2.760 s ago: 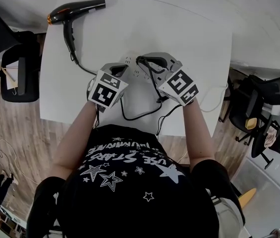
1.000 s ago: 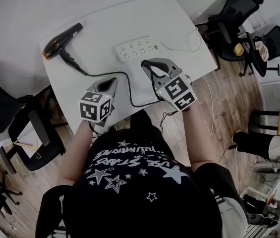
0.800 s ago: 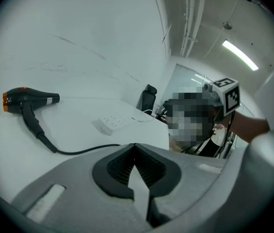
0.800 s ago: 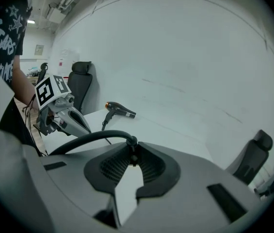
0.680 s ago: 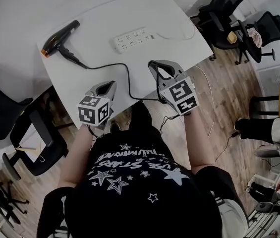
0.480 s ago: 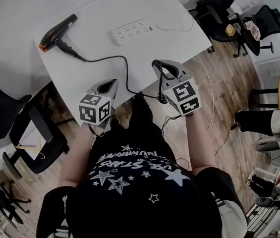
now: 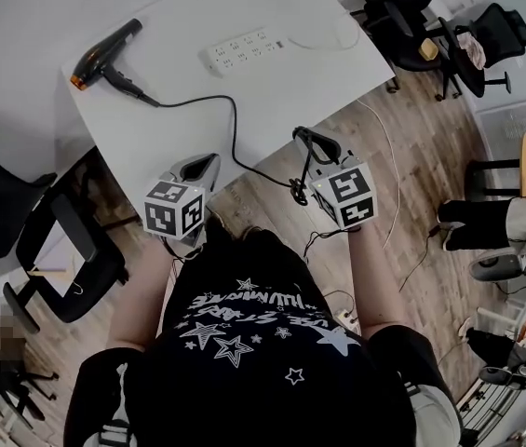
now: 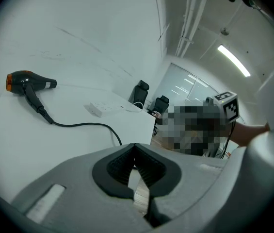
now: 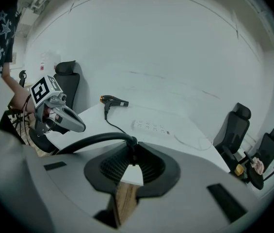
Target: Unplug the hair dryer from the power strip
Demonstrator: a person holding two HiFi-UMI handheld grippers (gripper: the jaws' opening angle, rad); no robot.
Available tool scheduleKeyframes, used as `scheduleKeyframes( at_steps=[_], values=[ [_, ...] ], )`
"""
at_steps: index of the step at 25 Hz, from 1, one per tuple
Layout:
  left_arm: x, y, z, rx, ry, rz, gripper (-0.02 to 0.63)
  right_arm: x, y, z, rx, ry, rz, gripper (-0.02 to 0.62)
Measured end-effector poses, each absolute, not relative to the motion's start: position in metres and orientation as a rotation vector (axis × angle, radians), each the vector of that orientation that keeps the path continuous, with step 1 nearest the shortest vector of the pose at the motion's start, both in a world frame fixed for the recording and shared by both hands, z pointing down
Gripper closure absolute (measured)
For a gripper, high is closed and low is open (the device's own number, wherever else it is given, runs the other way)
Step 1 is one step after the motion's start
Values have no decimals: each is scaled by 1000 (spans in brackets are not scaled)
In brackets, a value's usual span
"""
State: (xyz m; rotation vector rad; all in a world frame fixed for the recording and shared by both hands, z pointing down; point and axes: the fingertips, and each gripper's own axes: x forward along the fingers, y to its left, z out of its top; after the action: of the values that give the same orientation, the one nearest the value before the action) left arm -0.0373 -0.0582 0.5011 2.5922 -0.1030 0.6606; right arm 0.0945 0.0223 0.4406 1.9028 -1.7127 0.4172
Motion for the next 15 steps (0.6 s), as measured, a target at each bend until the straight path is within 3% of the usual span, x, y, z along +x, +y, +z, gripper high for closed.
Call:
scheduleKeyframes(
  at_steps=[15],
  values=[
    [-75,24,484,2593,-226,621,598,50,101,453,1913,-1785,463,538]
  ],
)
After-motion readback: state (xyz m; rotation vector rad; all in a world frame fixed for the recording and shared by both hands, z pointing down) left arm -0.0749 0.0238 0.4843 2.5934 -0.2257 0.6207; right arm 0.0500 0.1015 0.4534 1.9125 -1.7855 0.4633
